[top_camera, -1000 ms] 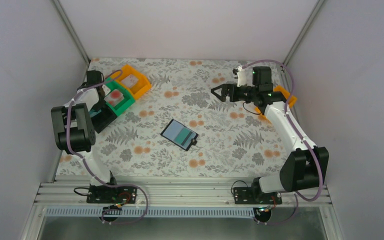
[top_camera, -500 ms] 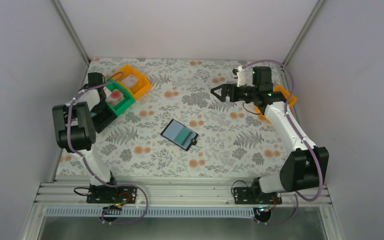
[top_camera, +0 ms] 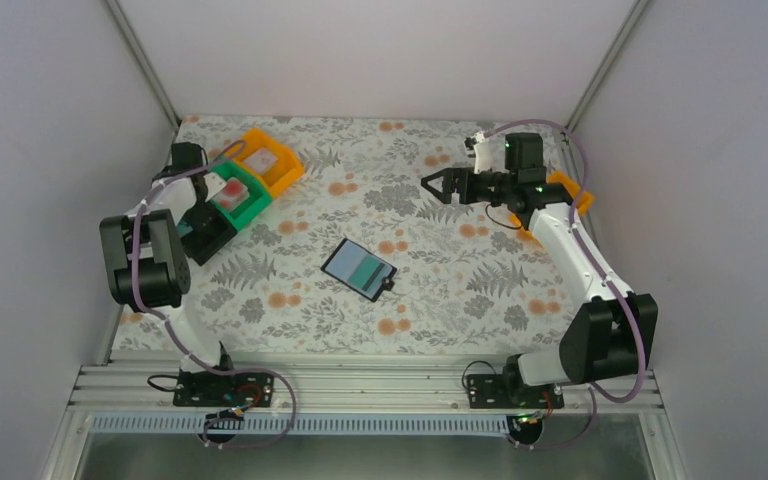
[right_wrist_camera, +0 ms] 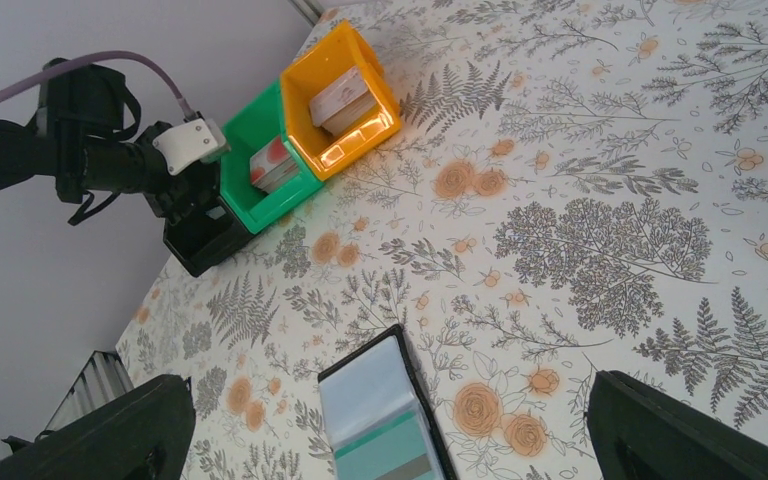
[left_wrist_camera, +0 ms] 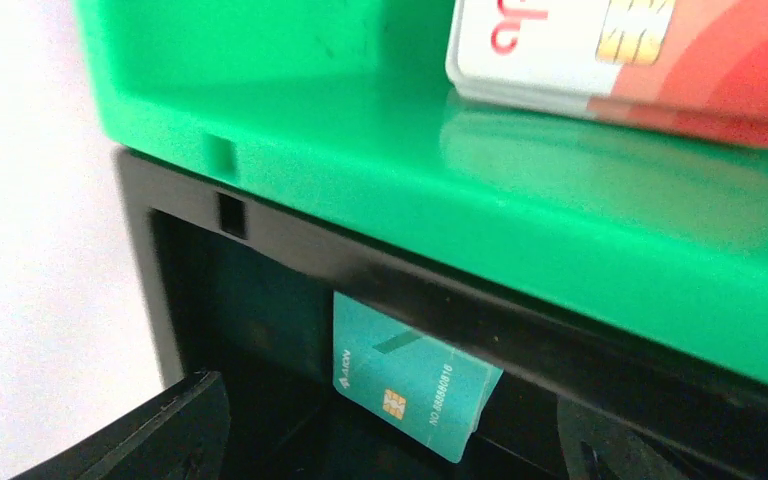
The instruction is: Take the credit cards out of the card holder
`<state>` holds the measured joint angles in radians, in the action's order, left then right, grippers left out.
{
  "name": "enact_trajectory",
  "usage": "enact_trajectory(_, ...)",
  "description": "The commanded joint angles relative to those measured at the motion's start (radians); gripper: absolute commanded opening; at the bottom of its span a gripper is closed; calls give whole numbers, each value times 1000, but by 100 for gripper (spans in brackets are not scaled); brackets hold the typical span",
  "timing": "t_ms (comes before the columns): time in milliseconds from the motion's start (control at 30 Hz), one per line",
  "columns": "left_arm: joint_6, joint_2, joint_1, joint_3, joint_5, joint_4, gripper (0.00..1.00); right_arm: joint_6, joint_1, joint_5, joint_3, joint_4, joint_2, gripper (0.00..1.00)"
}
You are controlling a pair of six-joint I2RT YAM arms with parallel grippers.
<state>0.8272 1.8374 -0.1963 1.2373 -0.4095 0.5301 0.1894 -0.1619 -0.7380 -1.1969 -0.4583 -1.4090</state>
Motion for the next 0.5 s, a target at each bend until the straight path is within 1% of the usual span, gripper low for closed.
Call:
enact_trajectory(0,4,-57,-2,48,86,36,82,-9,9,-17,7,27,16,99)
enact_trajectory(100,-6,-87,-1,75,128,73,82,-8,9,9,7,21,16,99)
enact_trajectory(167,-17,-125,-1,105,187,110,82,-1,9,53,6,8,13,99)
enact_trajectory(233,-25,-187,-2,138,284,159,82,11,9,104,4,-11,5,99)
enact_trajectory(300,-17,-256,0,159,414,215,82,32,7,115,18,-17,-4,99)
enact_trajectory(367,-9,-335,11,158,527,257,84,63,2,67,53,2,-8,94)
enact_trajectory(400,-22,-363,33,153,551,276,85,82,-8,40,72,16,-12,92)
enact_trajectory(433,-36,-383,66,148,563,299,85,101,-34,32,94,26,-15,87)
enact_trajectory(467,-57,-392,106,143,573,325,85,122,-66,36,114,33,-18,84)
